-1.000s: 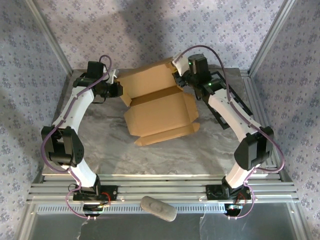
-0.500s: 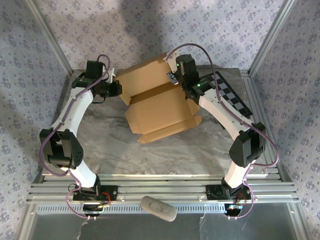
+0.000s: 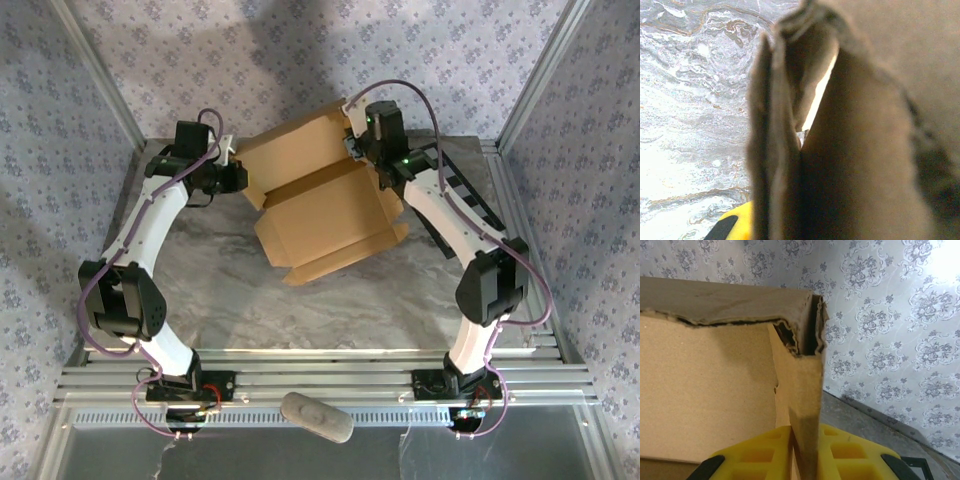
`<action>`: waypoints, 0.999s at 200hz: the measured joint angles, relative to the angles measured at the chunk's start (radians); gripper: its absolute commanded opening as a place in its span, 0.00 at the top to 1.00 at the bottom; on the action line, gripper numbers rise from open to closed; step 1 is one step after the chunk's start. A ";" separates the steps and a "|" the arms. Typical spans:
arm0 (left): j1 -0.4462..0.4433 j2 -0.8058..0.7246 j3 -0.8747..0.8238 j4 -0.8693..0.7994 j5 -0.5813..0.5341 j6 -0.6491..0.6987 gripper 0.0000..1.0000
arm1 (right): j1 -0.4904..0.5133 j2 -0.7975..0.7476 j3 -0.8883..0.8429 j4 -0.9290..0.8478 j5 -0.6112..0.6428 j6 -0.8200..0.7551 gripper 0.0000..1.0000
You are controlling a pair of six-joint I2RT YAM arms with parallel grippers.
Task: Fold the paper box
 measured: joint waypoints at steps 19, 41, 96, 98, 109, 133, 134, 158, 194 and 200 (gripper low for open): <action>0.000 0.000 0.000 0.000 0.000 0.000 1.00 | -0.006 0.017 0.016 -0.001 -0.008 0.011 0.97; -0.001 0.000 0.000 0.001 0.000 0.000 1.00 | -0.005 0.024 0.034 -0.002 -0.002 0.021 1.00; -0.007 0.000 0.000 0.003 -0.029 -0.027 1.00 | 0.104 0.065 0.061 0.022 0.353 -0.060 1.00; -0.008 0.000 0.000 0.003 -0.032 -0.029 1.00 | 0.109 0.067 0.061 0.026 0.370 -0.065 1.00; -0.010 0.000 0.000 0.004 -0.046 -0.039 1.00 | 0.132 0.076 0.061 0.042 0.449 -0.088 1.00; -0.029 0.000 0.001 0.006 -0.066 -0.062 1.00 | 0.160 0.084 0.061 0.069 0.590 -0.126 1.00; -0.029 0.000 0.001 0.006 -0.068 -0.062 1.00 | 0.161 0.084 0.061 0.070 0.593 -0.127 1.00; -0.055 0.000 0.008 0.008 -0.083 -0.088 1.00 | 0.173 0.087 0.061 0.079 0.696 -0.138 1.00; -0.068 0.000 0.018 0.002 -0.106 -0.107 1.00 | 0.169 0.079 0.055 0.046 0.675 -0.073 1.00; -0.067 0.000 0.018 -0.001 -0.109 -0.106 1.00 | 0.163 0.068 0.042 0.039 0.641 -0.052 1.00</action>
